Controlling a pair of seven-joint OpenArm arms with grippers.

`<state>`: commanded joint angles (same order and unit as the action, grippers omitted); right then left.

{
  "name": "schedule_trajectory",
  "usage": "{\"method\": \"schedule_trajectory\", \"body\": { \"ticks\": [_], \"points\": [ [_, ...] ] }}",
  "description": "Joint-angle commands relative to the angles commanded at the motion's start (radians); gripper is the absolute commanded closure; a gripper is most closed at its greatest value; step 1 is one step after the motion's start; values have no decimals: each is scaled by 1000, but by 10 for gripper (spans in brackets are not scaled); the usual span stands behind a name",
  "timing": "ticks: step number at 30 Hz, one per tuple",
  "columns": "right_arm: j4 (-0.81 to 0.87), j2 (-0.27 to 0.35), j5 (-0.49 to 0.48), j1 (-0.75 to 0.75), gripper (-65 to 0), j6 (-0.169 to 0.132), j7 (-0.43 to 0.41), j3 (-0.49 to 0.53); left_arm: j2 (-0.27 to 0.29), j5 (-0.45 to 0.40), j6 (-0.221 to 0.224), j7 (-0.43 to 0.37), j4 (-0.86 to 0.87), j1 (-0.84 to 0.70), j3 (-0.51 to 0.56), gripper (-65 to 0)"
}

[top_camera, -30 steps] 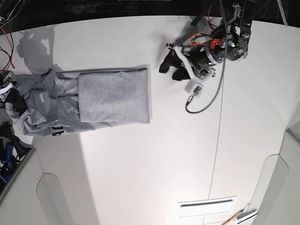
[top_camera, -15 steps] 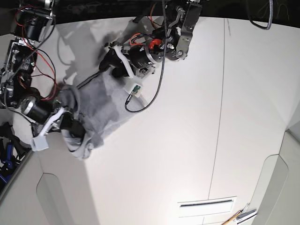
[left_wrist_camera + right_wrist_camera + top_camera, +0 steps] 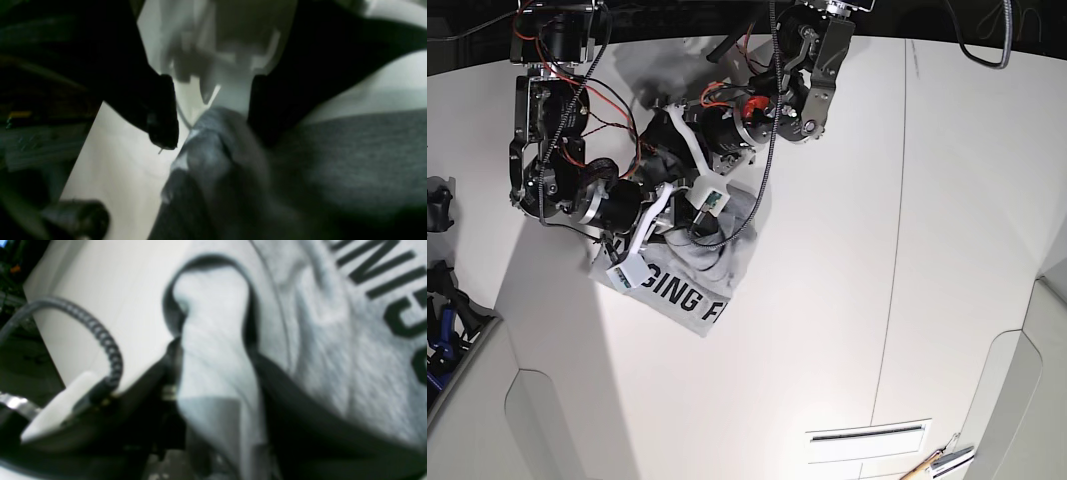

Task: Fold the T-shirt properly
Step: 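Grasp the folded bundle with both grippers and flip it over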

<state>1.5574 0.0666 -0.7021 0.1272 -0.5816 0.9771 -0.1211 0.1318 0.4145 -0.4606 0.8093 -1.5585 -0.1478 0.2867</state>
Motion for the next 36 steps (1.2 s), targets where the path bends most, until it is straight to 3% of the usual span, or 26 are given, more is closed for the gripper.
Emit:
{"method": "schedule_trajectory", "body": {
  "ticks": [5,12,17,19,21,25,29,33,36],
  "points": [
    [1,0,-22,21,-289,0,-34,0,-11,0,1,63,-224,-52,0,-361],
    [1,0,-47,124,-289,1,-39,-11,-133,0,2,40,-372,-169,0,-361],
    [-1,-2,-6,164,-287,2,-103,-19,-174,-1,5,33,-502,-224,0,-361],
    [-24,-3,39,154,-184,2,-106,-10,-174,0,5,32,-509,-224,0,-361],
    [-75,-3,60,133,0,0,-106,16,-174,-1,5,25,-509,-223,0,-361],
    [-183,-3,21,64,0,-19,-106,122,-174,-2,5,24,-509,-220,0,-361],
    [-166,-3,-60,-8,0,-28,-107,224,-174,-37,5,23,-509,-220,0,-361],
    [-93,-3,-85,-5,0,-26,-122,222,-174,-38,5,12,-509,-220,0,-361],
    [-34,-4,-20,45,0,-22,-168,176,-174,-33,5,-54,-509,-217,0,-360]
  ]
}}
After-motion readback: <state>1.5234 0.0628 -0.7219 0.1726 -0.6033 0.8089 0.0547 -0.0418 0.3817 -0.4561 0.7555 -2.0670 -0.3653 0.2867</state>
